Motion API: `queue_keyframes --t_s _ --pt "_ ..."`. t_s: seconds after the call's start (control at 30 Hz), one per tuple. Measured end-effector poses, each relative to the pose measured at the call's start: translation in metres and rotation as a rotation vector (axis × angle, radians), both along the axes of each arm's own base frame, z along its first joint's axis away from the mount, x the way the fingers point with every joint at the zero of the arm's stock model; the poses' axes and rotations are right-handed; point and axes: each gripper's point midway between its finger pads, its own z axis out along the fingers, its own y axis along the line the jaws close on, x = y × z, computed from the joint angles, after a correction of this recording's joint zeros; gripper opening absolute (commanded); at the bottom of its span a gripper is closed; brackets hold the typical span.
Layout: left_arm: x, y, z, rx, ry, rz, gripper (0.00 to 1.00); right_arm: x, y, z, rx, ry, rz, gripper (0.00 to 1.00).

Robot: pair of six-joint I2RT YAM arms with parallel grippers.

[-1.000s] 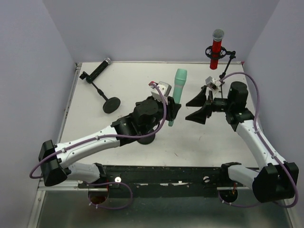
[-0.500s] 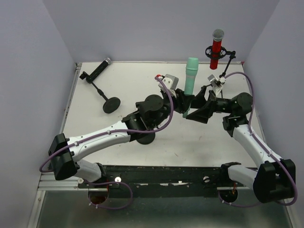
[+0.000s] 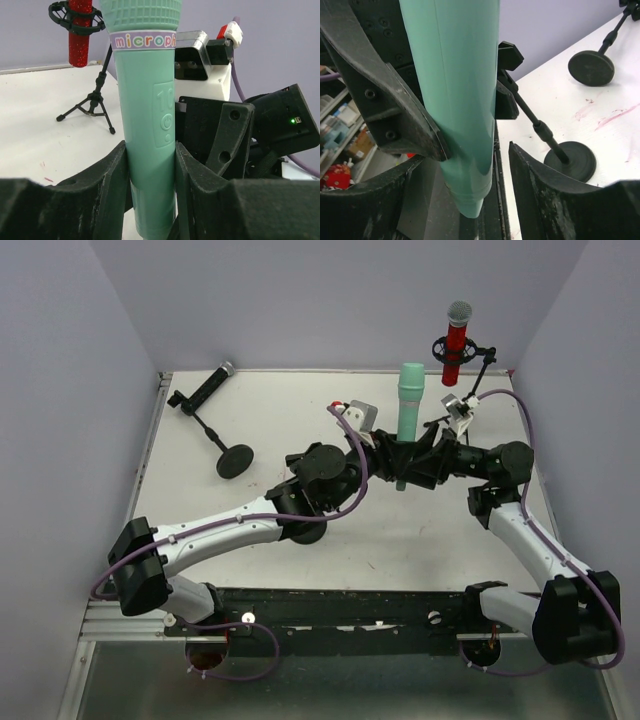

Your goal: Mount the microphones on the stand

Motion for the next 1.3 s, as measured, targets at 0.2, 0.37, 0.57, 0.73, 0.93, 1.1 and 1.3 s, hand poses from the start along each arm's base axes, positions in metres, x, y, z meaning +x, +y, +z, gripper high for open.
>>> queue_keyframes --t_s 0.2,0.37,0.57,0.73,0.93,1.1,1.3 --pt "0.000 -0.001 -0.005 -0.005 0.010 -0.006 0.00 -0.001 0.000 0.002 0.011 0.007 0.002 0.19" --pt "0.000 -0.001 -0.005 -0.010 0.010 -0.007 0.16 0.000 0.000 0.001 0.011 0.005 0.003 0.08" --pt "-0.001 0.001 -0.009 -0.006 0.009 -0.019 0.78 0.000 0.001 -0.003 -0.005 -0.009 0.007 0.06" --pt "-0.021 0.028 -0.004 0.014 -0.031 -0.074 0.98 0.004 0.001 -0.012 -0.032 -0.023 0.001 0.06" --pt "-0.059 0.080 0.047 -0.001 -0.165 -0.163 0.99 0.009 0.001 -0.017 -0.080 -0.091 0.004 0.05" --pt "-0.083 0.117 0.063 0.077 -0.227 -0.208 0.98 0.020 0.002 -0.015 -0.174 -0.238 0.001 0.07" --pt "-0.072 0.182 0.022 0.264 -0.139 -0.063 0.98 0.027 0.011 -0.014 -0.288 -0.465 0.040 0.07"
